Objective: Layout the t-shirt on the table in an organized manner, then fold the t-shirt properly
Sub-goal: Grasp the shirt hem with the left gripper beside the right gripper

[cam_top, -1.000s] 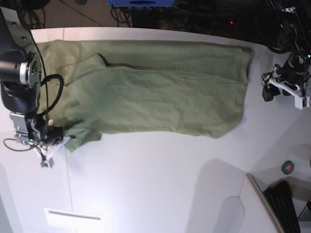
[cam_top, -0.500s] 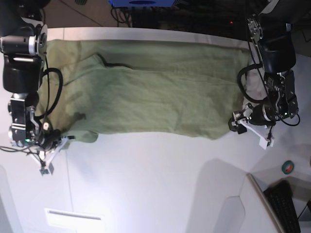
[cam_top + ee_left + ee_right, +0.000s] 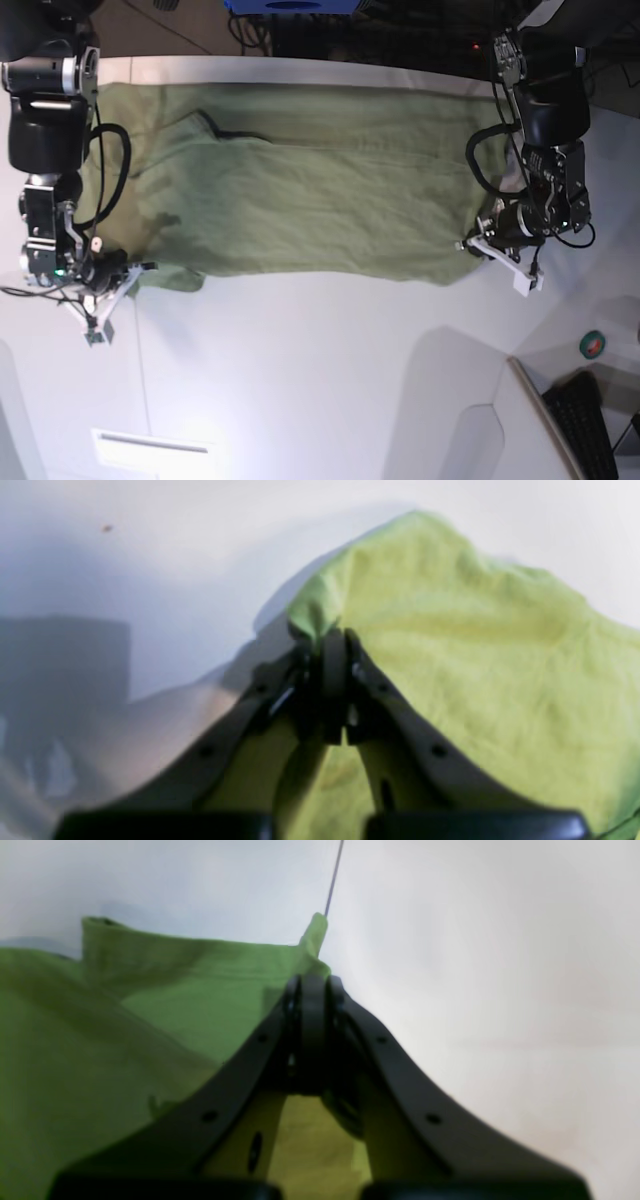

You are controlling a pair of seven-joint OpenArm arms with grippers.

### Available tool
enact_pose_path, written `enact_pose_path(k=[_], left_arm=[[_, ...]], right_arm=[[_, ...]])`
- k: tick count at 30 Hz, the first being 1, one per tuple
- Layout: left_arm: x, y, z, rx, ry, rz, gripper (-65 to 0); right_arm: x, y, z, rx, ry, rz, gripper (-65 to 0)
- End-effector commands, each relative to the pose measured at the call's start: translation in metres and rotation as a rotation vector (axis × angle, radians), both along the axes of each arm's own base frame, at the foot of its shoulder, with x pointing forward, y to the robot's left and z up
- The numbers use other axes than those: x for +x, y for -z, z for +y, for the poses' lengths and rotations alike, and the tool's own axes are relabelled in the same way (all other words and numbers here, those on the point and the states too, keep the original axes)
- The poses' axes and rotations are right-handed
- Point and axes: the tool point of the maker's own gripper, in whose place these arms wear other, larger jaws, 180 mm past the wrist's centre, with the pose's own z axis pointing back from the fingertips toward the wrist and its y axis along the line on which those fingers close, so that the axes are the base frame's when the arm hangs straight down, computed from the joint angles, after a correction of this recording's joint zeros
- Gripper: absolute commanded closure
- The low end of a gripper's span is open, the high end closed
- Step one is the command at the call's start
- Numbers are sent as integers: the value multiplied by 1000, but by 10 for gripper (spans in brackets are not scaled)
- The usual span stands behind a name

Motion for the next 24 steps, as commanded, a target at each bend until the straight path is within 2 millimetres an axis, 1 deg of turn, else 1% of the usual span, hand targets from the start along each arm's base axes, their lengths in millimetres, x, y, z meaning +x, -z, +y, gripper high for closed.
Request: enact_pose_path(k=[1, 2, 5, 9, 11, 14, 16, 19, 21, 24], left_arm=[[12, -12, 6, 25, 14, -33, 0], [9, -10, 5, 37, 32, -27, 0], [12, -23, -9, 99, 125, -85, 0], [7, -47, -26, 185, 226, -171, 0], [-1, -54, -24, 263, 243, -180, 0], [-14, -61, -34, 381, 330, -192, 0], [-24, -62, -40, 469, 405, -187, 0], [-42, -57, -45, 582, 502, -132, 0], [-53, -48, -41, 630, 536, -54, 0], [-65, -35, -31, 636, 532, 33, 0]], right_arm=[[20, -22, -7, -8, 5, -70, 0], [20, -21, -7, -8, 5, -69, 0], [20, -21, -7, -8, 5, -69, 0], [20, -21, -7, -8, 5, -69, 0], [20, -21, -7, -8, 5, -69, 0], [20, -21, -7, -8, 5, -69, 0], [20, -21, -7, -8, 5, -69, 0], [20, -21, -7, -8, 5, -69, 0], [20, -21, -7, -8, 5, -69, 0], [20, -21, -6, -6, 5, -69, 0]])
